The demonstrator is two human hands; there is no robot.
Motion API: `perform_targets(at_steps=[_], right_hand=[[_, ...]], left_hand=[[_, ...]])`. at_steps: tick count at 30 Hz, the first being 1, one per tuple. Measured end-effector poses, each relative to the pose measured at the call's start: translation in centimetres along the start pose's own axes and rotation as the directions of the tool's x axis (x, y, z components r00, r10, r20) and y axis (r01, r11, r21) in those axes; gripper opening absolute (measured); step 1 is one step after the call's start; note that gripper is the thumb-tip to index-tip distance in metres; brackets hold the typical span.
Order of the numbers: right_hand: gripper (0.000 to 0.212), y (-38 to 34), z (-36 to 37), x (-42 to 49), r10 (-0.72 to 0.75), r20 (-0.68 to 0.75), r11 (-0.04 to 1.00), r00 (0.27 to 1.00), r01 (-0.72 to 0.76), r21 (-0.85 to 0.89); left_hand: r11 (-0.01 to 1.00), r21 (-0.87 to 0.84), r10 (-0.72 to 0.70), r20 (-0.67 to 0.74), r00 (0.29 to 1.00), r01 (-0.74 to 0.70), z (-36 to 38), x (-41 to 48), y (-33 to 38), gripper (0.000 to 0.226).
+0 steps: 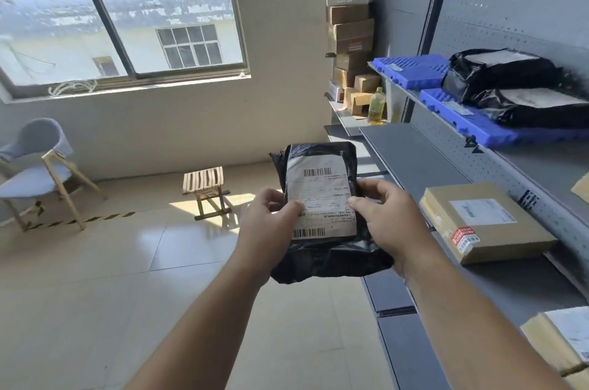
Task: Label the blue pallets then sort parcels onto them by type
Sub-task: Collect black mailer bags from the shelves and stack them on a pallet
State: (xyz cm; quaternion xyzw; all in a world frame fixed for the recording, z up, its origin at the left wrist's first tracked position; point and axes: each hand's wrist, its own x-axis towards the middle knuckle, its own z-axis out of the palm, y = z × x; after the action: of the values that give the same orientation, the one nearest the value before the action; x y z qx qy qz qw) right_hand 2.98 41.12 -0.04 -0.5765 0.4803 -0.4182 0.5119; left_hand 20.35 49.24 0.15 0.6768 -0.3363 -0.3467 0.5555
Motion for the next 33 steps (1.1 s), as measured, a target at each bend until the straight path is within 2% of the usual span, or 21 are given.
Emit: perform_targets(at_steps=[7, 11, 16, 20, 24, 27, 29, 33], right_hand=[[0.019, -2.8, -0.3, 13.7, -0.052, 0.058, 0.999, 0.997, 0.052, 0.010], [0.019, -3.2, -0.9, 19.4, -0.082, 0.023, 0.996, 0.996, 0.082, -0.015], [0.018, -4.2, -3.4, 26.0, -0.126, -0.066, 0.989, 0.990, 0.121, -0.079], [0.017, -5.2, -6.1, 30.7, -0.167, -0.245, 0.975, 0.955, 0.124, -0.183], [0.020, -6.4, -8.9, 33.8, -0.184, -0.432, 0.969, 0.883, 0.091, -0.229], [0.026, -7.0, -10.9, 35.1, -0.193, -0.580, 0.969, 0.791, 0.061, -0.239], [0.030, -7.2, -12.4, 35.3, -0.190, -0.663, 0.971, 0.724, 0.039, -0.236], [0.023, -7.2, -15.1, 34.3, -0.171, -0.805, 0.976, 0.568, -0.012, -0.215]], left_hand=[[0.999, -0.001, 0.049, -0.070, 0.996, -0.050, 4.4, 11.4, 4.3, 0.016], [0.998, 0.008, 0.060, -0.069, 0.996, -0.059, 7.0, 16.8, 5.8, 0.018], [0.995, -0.023, 0.099, 0.019, 0.995, -0.099, 11.7, 25.0, 7.7, 0.009], [0.986, -0.031, 0.165, 0.176, 0.971, -0.162, 16.7, 31.4, 9.8, 0.008], [0.971, -0.022, 0.232, 0.330, 0.915, -0.238, 21.9, 36.6, 12.3, 0.021], [0.952, -0.028, 0.285, 0.453, 0.845, -0.306, 25.9, 39.6, 14.2, 0.018], [0.927, -0.020, 0.329, 0.527, 0.784, -0.375, 28.5, 40.6, 15.7, 0.019], [0.870, -0.036, 0.390, 0.663, 0.639, -0.492, 33.8, 40.6, 17.7, 0.017]])
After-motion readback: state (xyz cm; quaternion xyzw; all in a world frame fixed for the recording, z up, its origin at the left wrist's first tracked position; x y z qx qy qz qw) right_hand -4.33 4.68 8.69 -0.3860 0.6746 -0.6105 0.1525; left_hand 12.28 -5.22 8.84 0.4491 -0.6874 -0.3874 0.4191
